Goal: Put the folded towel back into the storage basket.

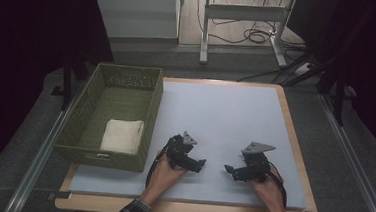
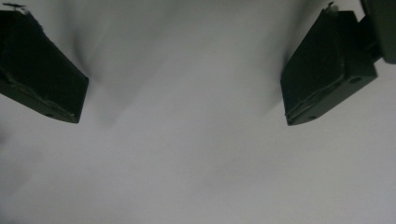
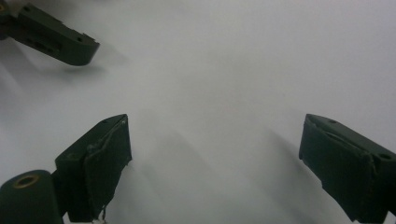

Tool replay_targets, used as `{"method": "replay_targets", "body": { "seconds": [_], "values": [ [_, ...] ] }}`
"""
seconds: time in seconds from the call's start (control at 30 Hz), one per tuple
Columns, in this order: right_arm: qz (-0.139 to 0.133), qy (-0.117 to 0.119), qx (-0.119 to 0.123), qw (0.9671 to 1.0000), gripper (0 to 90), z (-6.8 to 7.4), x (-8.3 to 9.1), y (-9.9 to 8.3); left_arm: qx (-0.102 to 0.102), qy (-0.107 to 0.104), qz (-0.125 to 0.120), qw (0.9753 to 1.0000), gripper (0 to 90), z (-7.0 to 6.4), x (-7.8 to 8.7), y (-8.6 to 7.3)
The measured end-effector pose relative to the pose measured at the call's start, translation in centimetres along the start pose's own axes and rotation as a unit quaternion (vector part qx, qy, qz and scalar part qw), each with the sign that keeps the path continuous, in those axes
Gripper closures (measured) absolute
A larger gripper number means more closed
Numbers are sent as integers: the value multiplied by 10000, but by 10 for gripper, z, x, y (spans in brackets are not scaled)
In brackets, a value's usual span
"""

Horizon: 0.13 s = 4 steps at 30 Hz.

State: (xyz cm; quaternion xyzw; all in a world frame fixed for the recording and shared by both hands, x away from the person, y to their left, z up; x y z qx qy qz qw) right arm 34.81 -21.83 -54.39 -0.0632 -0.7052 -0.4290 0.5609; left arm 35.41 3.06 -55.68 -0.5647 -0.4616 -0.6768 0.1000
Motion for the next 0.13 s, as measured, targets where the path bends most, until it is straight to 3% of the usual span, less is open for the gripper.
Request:
{"method": "replay_targets", "body": {
  "seconds": [0.13],
  "values": [
    [36,-8,-5,10000,90,-1,-2,-2,-95,100,127,9998,0,-3,-3,1]
  ]
}}
Point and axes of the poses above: each handheld gripper's, and its own axes: x roughly backward along the jaws, y roughly out of its top, z roughly to its left, the point moved 2 cm from there along -x, roughly forward along the jaws, and after that the axes turned 14 degrees about z, right-handed, at the moved point
